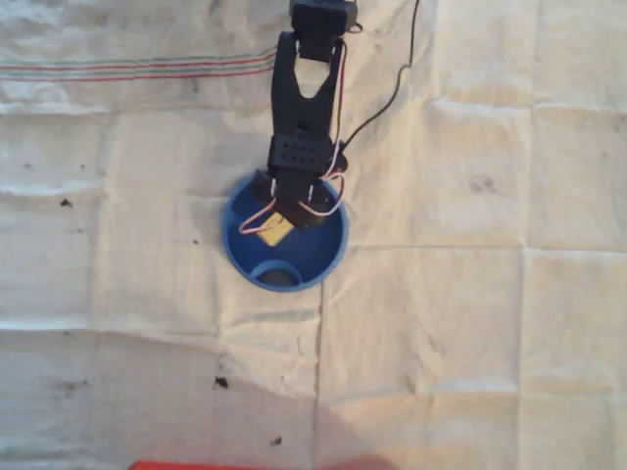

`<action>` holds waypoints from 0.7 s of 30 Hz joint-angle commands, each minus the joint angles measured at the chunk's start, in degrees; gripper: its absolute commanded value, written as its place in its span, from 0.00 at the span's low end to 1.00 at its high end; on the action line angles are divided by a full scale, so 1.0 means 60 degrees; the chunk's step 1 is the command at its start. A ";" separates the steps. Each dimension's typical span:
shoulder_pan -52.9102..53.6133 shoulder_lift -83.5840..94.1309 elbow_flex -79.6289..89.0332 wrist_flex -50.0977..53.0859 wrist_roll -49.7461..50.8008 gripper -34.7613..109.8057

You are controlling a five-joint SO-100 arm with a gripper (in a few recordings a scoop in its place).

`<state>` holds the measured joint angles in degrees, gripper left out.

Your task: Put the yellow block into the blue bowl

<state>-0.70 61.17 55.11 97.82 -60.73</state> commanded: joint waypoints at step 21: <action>-0.2139 0.6108 -0.0557 0.0220 0.2256 0.24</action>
<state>-10.81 89.21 55.11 99.05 -53.70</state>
